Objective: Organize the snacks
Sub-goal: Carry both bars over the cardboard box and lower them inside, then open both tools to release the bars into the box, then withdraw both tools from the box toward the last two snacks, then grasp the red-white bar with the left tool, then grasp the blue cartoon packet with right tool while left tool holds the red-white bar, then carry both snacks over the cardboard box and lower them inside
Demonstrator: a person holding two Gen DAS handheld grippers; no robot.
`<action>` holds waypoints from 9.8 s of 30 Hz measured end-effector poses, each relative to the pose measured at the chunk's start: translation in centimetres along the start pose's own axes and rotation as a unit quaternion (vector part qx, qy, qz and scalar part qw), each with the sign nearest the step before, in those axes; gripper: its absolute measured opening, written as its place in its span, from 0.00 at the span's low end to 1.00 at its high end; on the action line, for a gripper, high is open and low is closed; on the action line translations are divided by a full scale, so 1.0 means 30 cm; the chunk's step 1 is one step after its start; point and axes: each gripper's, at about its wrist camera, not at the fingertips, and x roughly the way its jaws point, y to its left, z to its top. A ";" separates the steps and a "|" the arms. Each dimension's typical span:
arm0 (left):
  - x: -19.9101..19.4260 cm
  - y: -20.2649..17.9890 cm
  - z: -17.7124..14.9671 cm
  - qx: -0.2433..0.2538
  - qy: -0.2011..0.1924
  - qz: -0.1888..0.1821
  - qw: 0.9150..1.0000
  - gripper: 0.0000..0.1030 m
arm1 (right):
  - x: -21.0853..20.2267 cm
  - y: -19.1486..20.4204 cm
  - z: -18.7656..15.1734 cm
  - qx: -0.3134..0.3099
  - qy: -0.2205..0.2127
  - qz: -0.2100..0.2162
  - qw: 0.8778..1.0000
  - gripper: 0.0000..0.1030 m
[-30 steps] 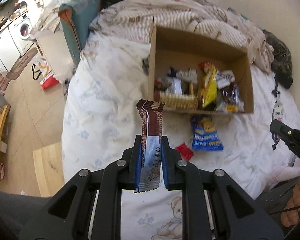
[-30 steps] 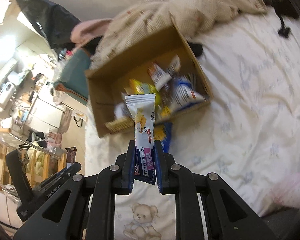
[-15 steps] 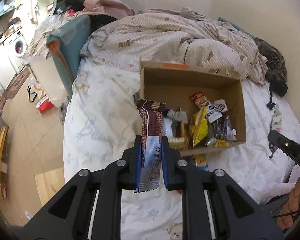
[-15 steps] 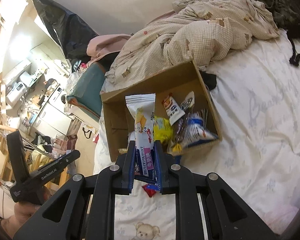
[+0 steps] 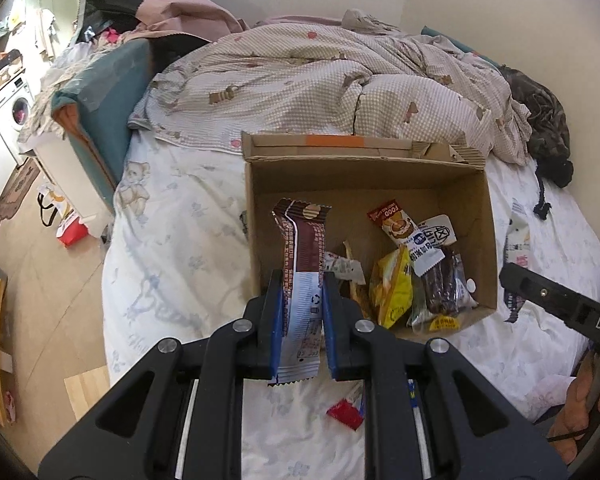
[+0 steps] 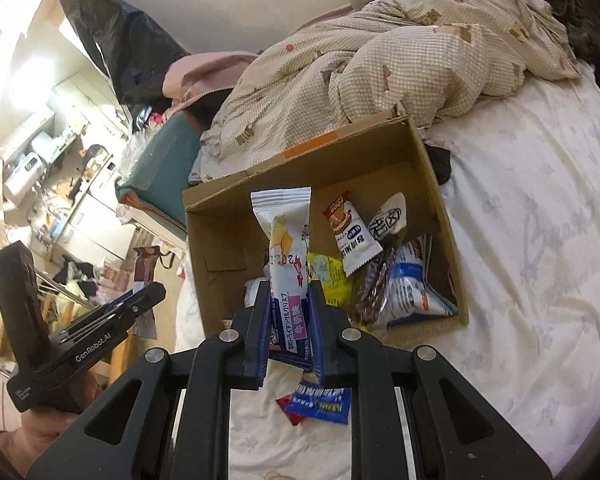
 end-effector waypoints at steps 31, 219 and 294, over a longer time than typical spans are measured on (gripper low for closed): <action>0.183 -0.023 0.024 -0.002 -0.002 -0.022 1.000 0.14 | 0.196 -0.087 0.108 0.006 0.023 -0.054 0.998 0.18; 0.044 0.085 -0.386 -0.076 0.155 0.014 0.985 0.27 | 0.511 -0.064 -0.281 -0.079 0.207 -0.190 0.957 0.52; -0.010 -0.015 0.047 0.008 -0.023 0.041 0.999 0.27 | -0.029 -0.080 0.083 0.003 -0.018 -0.025 1.000 0.33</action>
